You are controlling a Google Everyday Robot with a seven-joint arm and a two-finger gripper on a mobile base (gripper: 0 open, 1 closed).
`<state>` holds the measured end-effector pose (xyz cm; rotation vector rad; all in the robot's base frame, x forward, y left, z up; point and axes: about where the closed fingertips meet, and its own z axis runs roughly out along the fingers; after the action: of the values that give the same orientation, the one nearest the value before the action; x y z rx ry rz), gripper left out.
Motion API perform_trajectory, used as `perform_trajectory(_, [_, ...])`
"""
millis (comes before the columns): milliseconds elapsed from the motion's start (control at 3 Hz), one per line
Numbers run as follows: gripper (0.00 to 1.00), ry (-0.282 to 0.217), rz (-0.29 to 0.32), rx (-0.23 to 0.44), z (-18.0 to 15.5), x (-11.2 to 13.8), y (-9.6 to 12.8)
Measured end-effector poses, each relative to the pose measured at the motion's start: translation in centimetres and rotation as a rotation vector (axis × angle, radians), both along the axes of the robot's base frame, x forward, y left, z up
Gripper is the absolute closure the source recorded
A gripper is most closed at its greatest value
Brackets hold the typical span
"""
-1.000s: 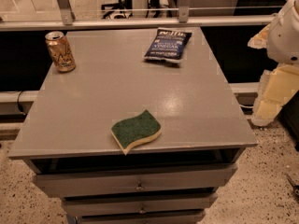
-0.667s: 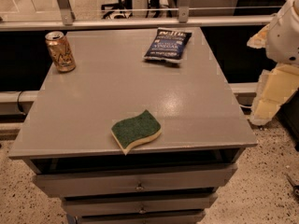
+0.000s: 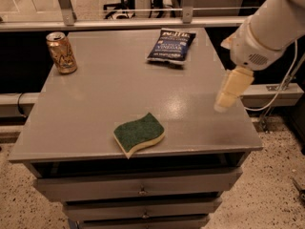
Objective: Move blue chip bag near sponge
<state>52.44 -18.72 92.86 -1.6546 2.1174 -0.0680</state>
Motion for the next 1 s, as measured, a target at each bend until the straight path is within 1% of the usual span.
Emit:
perform_trajectory(333, [0.0,-0.083,-0.005,0.076,-2.2,6.3,2.0])
perform_trajectory(667, [0.0,-0.1,-0.011,0.117,-3.8,10.8,3.3])
perform_trajectory(1000, [0.0,-0.106,-0.011,0.124,-3.8,11.0,3.5])
